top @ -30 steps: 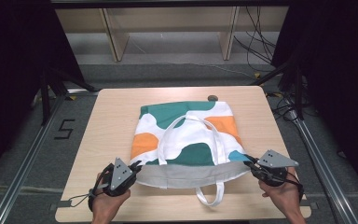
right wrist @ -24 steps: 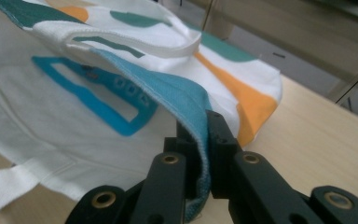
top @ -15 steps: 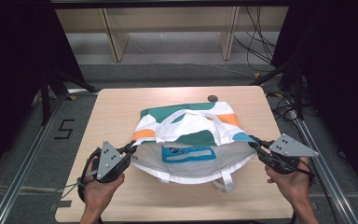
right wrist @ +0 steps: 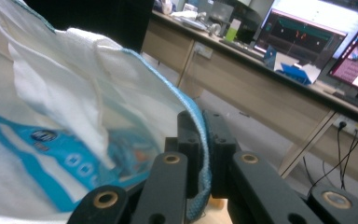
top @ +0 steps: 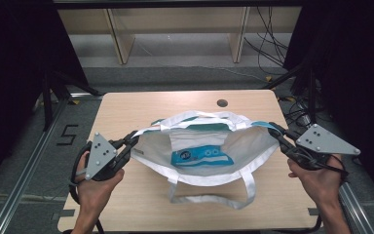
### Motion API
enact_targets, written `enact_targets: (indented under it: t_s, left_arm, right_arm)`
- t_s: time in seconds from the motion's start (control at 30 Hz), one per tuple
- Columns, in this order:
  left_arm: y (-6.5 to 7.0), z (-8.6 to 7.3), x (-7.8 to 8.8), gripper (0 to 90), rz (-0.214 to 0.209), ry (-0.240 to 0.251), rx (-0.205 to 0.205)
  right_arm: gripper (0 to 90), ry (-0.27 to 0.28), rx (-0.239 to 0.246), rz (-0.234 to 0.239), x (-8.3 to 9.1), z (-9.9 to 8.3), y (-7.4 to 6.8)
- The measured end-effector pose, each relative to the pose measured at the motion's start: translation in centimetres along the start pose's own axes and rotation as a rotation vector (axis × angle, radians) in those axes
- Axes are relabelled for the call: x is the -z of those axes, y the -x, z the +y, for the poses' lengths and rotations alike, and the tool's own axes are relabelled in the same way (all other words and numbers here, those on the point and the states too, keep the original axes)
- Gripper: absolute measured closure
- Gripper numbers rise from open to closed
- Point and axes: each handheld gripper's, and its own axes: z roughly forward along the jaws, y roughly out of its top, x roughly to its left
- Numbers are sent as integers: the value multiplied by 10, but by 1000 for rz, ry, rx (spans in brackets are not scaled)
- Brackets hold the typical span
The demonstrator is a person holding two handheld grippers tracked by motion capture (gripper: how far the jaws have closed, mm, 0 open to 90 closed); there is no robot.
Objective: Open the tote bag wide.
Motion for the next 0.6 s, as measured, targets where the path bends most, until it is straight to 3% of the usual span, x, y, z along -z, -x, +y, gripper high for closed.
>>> enact_targets:
  t_s: [0.13, 0.2, 0.27, 0.3, 0.37, 0.47, 0.5, 0.6]
  left_arm:
    - [0, 17, 5, 875, -8, 53, 5]
    - [0, 34, 9, 876, -15, 102, 17]
    - [0, 38, 9, 876, -13, 116, 12]
    - [-3, 44, 9, 876, -16, 139, 29]
    - [-5, 46, 7, 875, -21, 147, 42]
    - [-8, 43, -1, 874, -30, 118, 50]
    - [-9, 41, -4, 874, -38, 113, 63]
    - [-15, 34, -19, 872, -60, 97, 98]
  right_arm:
    - [873, 22, 21, 6, 11, 18, 7]
    - [873, 33, 41, -8, 18, 29, 11]
    - [873, 44, 66, -25, 24, 41, 15]
    - [873, 49, 70, -21, 25, 46, 17]
    - [873, 53, 70, -25, 26, 52, 21]
    - [873, 55, 67, -21, 23, 54, 26]
    - [873, 47, 32, -14, 15, 51, 29]
    - [873, 39, 27, -30, 4, 44, 35]
